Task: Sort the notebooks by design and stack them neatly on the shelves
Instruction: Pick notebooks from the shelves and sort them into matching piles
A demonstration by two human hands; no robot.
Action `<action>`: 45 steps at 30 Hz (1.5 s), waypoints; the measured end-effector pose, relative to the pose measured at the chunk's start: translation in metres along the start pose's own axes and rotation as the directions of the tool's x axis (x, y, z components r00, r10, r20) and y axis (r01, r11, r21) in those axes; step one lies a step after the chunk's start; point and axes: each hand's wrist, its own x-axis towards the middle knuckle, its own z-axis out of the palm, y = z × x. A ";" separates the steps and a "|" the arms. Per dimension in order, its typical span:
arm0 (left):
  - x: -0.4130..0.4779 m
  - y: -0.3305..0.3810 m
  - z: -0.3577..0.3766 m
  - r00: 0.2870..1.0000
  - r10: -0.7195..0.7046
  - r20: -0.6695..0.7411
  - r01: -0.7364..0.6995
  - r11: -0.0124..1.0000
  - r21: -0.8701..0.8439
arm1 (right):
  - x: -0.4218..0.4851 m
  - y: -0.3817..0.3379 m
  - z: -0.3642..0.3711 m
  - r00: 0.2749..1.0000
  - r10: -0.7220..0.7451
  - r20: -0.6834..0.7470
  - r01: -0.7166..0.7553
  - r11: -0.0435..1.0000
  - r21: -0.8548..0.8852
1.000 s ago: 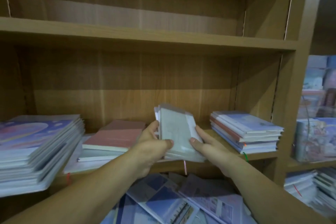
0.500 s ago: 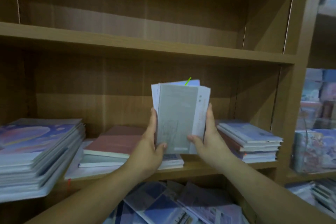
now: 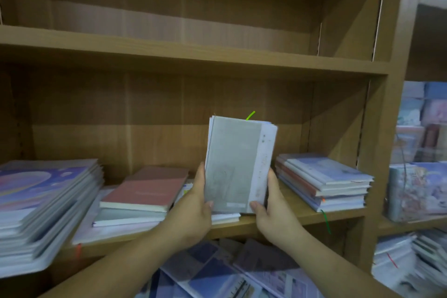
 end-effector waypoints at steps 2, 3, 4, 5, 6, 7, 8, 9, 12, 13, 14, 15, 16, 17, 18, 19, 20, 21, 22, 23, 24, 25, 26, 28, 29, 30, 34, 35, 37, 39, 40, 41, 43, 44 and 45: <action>0.007 0.002 -0.006 1.000 0.006 0.024 -0.003 0.991 -0.137 | 0.003 -0.004 -0.007 0.999 -0.015 -0.029 0.017 0.999 0.045; 0.009 0.006 -0.008 1.000 -0.001 0.030 0.007 0.980 -0.201 | 0.004 -0.006 -0.013 0.998 -0.014 -0.063 0.018 0.998 0.063; 0.013 0.011 -0.007 0.999 -0.019 0.028 0.025 0.967 -0.253 | 0.006 -0.008 -0.020 0.995 -0.011 -0.103 0.019 0.997 0.076; 0.016 0.018 -0.004 0.998 -0.051 0.029 0.058 0.952 -0.299 | 0.009 -0.010 -0.027 0.989 -0.006 -0.146 0.016 0.998 0.066; 0.018 0.027 0.001 0.994 -0.103 0.038 0.110 0.930 -0.352 | 0.011 -0.012 -0.035 0.981 0.018 -0.194 -0.012 0.999 0.031; 0.020 0.037 0.007 0.983 -0.169 0.065 0.181 0.891 -0.417 | 0.012 -0.014 -0.045 0.968 0.056 -0.245 -0.062 0.998 -0.014; 0.021 0.046 0.015 0.967 -0.230 0.106 0.252 0.838 -0.484 | 0.013 -0.014 -0.053 0.953 0.101 -0.284 -0.116 0.993 -0.036; 0.022 0.052 0.022 0.948 -0.281 0.148 0.315 0.779 -0.542 | 0.013 -0.013 -0.061 0.945 0.136 -0.299 -0.155 0.987 -0.042; 0.022 0.064 0.040 0.897 -0.386 0.216 0.425 0.614 -0.665 | 0.004 -0.016 -0.075 0.952 0.177 -0.251 -0.208 0.973 -0.102; 0.022 0.066 0.046 0.888 -0.408 0.212 0.432 0.586 -0.686 | -0.002 -0.017 -0.077 0.961 0.175 -0.212 -0.214 0.961 -0.176; 0.022 0.066 0.052 0.888 -0.418 0.193 0.425 0.580 -0.695 | -0.009 -0.021 -0.079 0.973 0.150 -0.174 -0.203 0.915 -0.348; 0.021 0.068 0.056 0.894 -0.416 0.168 0.407 0.596 -0.692 | -0.016 -0.026 -0.080 0.985 0.091 -0.150 -0.162 0.802 -0.575; 0.023 0.069 0.058 0.904 -0.402 0.145 0.384 0.614 -0.690 | -0.022 -0.030 -0.081 0.993 0.001 -0.117 -0.091 0.644 -0.759; 0.023 0.069 0.060 0.915 -0.383 0.129 0.361 0.630 -0.688 | -0.026 -0.033 -0.079 0.992 -0.104 -0.072 -0.005 0.536 -0.844; 0.024 0.070 0.060 0.927 -0.355 0.119 0.338 0.653 -0.677 | -0.027 -0.034 -0.078 0.984 -0.180 -0.011 0.087 0.525 -0.847; 0.025 0.070 0.058 0.938 -0.325 0.120 0.321 0.685 -0.654 | -0.027 -0.033 -0.075 0.974 -0.217 0.069 0.181 0.555 -0.812; 0.024 0.070 0.054 0.947 -0.298 0.118 0.308 0.745 -0.591 | -0.025 -0.028 -0.070 0.963 -0.223 0.153 0.258 0.590 -0.765; 0.024 0.068 0.052 0.957 -0.267 0.111 0.286 0.818 -0.499 | -0.023 -0.019 -0.064 0.952 -0.213 0.218 0.304 0.600 -0.740; 0.024 0.065 0.048 0.967 -0.234 0.097 0.253 0.887 -0.386 | -0.023 -0.009 -0.057 0.945 -0.200 0.258 0.326 0.586 -0.742; 0.022 0.061 0.045 0.978 -0.197 0.064 0.207 0.938 -0.279 | -0.024 -0.003 -0.053 0.943 -0.198 0.267 0.332 0.556 -0.761; 0.018 0.055 0.040 0.989 -0.144 0.019 0.145 0.972 -0.184 | -0.023 0.003 -0.049 0.943 -0.221 0.250 0.331 0.529 -0.782; 0.014 0.048 0.033 0.997 -0.054 -0.049 0.050 0.996 -0.072 | -0.022 0.008 -0.047 0.943 -0.239 0.232 0.325 0.508 -0.797; 0.009 0.039 0.024 0.992 0.067 -0.106 -0.058 0.995 0.084 | -0.022 0.011 -0.044 0.936 -0.286 0.205 0.326 0.482 -0.813; -0.001 0.017 0.006 0.975 0.204 -0.083 -0.157 0.908 0.389 | -0.016 0.013 -0.042 0.944 -0.293 0.155 0.289 0.498 -0.818; -0.007 0.006 -0.002 0.982 0.190 -0.022 -0.155 0.859 0.488 | -0.013 0.013 -0.043 0.959 -0.238 0.155 0.260 0.517 -0.816; -0.013 -0.004 -0.009 0.988 0.148 0.035 -0.142 0.823 0.551 | -0.009 0.016 -0.044 0.969 -0.199 0.145 0.233 0.547 -0.804; -0.027 -0.027 -0.012 0.974 0.181 0.134 -0.222 0.671 0.707 | -0.002 0.018 -0.038 0.989 -0.132 0.069 0.139 0.655 -0.742; -0.028 -0.028 -0.014 0.969 0.216 0.121 -0.235 0.649 0.723 | -0.002 0.016 -0.036 0.992 -0.113 0.056 0.117 0.668 -0.735; -0.030 -0.029 -0.017 0.957 0.271 0.101 -0.253 0.617 0.745 | -0.007 0.017 -0.028 0.981 -0.193 0.011 0.145 0.699 -0.701; -0.033 -0.029 -0.018 0.938 0.336 0.085 -0.286 0.612 0.738 | -0.017 0.007 -0.021 0.915 -0.397 -0.074 0.258 0.716 -0.649; -0.035 -0.028 -0.017 0.930 0.364 0.052 -0.284 0.621 0.730 | -0.022 0.001 -0.019 0.899 -0.427 -0.093 0.285 0.734 -0.617; -0.037 -0.026 -0.016 0.918 0.396 -0.009 -0.269 0.640 0.720 | -0.025 -0.008 -0.017 0.923 -0.373 -0.099 0.261 0.793 -0.551; -0.042 -0.019 -0.014 0.872 0.461 -0.164 -0.241 0.697 0.675 | -0.026 -0.031 -0.012 0.997 -0.064 -0.035 0.051 0.957 -0.287; -0.043 -0.016 -0.012 0.854 0.478 -0.205 -0.259 0.733 0.629 | -0.023 -0.041 -0.010 0.992 0.119 0.031 -0.117 0.991 -0.065; -0.045 -0.013 -0.009 0.854 0.480 -0.202 -0.299 0.771 0.563 | -0.020 -0.047 -0.007 0.958 0.268 0.105 -0.283 0.942 0.182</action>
